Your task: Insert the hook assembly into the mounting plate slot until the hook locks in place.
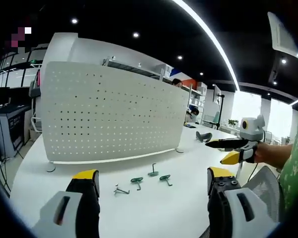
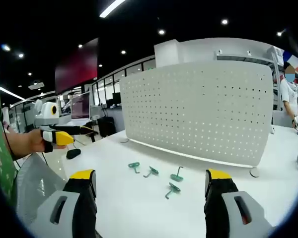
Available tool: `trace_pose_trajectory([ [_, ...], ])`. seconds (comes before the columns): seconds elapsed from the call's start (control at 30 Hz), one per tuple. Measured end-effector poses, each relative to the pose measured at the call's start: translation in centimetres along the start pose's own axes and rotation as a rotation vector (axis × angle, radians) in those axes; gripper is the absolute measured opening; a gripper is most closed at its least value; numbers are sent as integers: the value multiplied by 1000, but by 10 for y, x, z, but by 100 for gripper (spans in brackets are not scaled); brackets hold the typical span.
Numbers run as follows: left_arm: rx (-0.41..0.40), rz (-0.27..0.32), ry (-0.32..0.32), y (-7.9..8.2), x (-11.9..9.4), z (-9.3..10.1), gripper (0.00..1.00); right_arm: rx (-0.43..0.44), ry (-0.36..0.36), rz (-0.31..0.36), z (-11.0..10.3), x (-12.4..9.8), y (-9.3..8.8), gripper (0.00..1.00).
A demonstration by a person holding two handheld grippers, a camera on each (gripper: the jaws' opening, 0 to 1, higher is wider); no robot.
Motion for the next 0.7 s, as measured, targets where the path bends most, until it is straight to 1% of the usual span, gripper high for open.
trace_pose_trajectory([
  [0.3,-10,-27,3,-7,-1,0,90,7,4,-3,1,2,-2,92],
  [0.5,-27,-34,-4,-13,1,2,89,11,6,-17,2,5,-4,91],
  [0.7,-31,-38,-7,-14,1,2,89,18,8,-27,2,7,-8,91],
])
Point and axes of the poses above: the point that each gripper's makers call its tool centre point, and the gripper's own axes: x roughly forward along the fingers, z roughly to its right, y roughly out of its top, the point moved 5 cm from there along -x, roughly backward along the fingers, and after that the axes turned 15 degrees about x, right-handed, at the moved point
